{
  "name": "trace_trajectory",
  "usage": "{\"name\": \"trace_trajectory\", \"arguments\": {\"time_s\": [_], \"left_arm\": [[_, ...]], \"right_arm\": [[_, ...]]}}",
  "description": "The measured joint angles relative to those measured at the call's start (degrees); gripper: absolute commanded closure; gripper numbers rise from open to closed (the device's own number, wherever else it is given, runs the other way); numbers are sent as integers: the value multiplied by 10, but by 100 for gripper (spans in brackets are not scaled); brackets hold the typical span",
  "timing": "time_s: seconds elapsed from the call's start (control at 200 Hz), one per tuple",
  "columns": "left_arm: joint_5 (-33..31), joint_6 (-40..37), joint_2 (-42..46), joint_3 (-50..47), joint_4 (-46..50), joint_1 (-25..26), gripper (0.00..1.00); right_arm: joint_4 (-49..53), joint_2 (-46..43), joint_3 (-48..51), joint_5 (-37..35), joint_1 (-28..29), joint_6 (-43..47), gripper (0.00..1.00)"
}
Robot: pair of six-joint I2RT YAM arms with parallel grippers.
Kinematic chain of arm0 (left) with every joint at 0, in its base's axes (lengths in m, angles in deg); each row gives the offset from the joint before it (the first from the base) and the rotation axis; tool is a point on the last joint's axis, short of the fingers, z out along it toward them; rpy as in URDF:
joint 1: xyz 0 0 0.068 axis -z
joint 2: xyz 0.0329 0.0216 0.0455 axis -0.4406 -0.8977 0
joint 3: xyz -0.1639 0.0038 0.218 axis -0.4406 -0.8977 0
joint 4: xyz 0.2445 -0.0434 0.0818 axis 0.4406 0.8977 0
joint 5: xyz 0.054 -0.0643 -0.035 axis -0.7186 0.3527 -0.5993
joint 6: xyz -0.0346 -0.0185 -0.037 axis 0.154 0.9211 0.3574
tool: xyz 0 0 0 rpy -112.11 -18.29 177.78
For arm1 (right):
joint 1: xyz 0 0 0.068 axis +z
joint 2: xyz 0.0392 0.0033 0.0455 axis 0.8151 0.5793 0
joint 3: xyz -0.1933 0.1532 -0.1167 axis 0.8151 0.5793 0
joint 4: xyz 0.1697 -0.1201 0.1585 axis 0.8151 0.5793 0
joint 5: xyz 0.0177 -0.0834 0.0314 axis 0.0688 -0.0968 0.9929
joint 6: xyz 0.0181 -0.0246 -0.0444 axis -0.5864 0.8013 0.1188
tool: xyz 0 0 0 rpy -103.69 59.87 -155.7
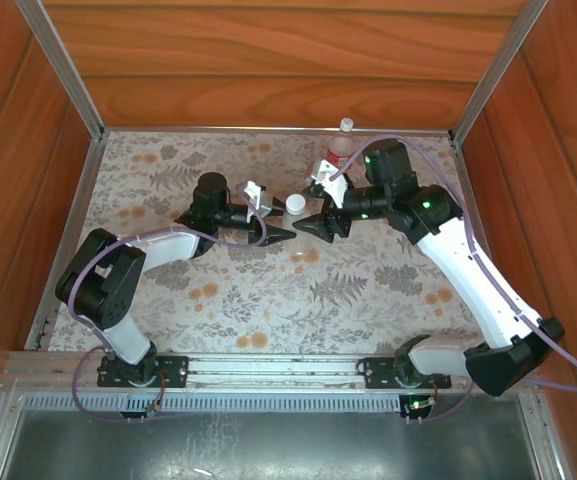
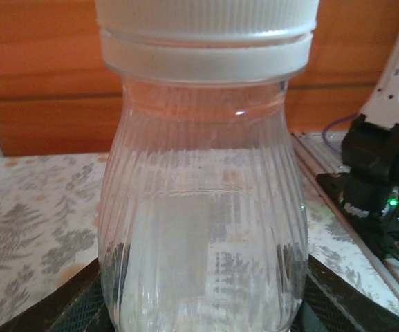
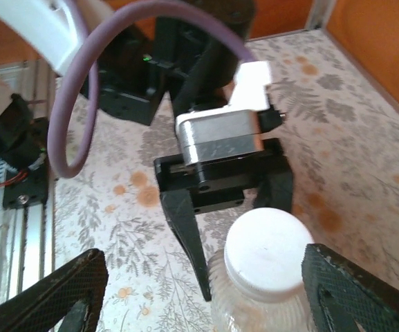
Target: Screw on the bottle caps
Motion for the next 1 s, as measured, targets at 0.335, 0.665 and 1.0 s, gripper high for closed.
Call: {"name": "trace_trajectory", "arguments": {"time_s": [0.335,0.665,1.0], "left_arm": [[46,31,-13,11,10,3,42],[54,36,-13,13,6,9,42],[42,50,-16,19,7,9,43]], "right_arm": [[-37,24,22,35,-6,18,25],[-53,45,29,26,-15,10,28],[-83,54,55,30,-36,-39,44]]}}
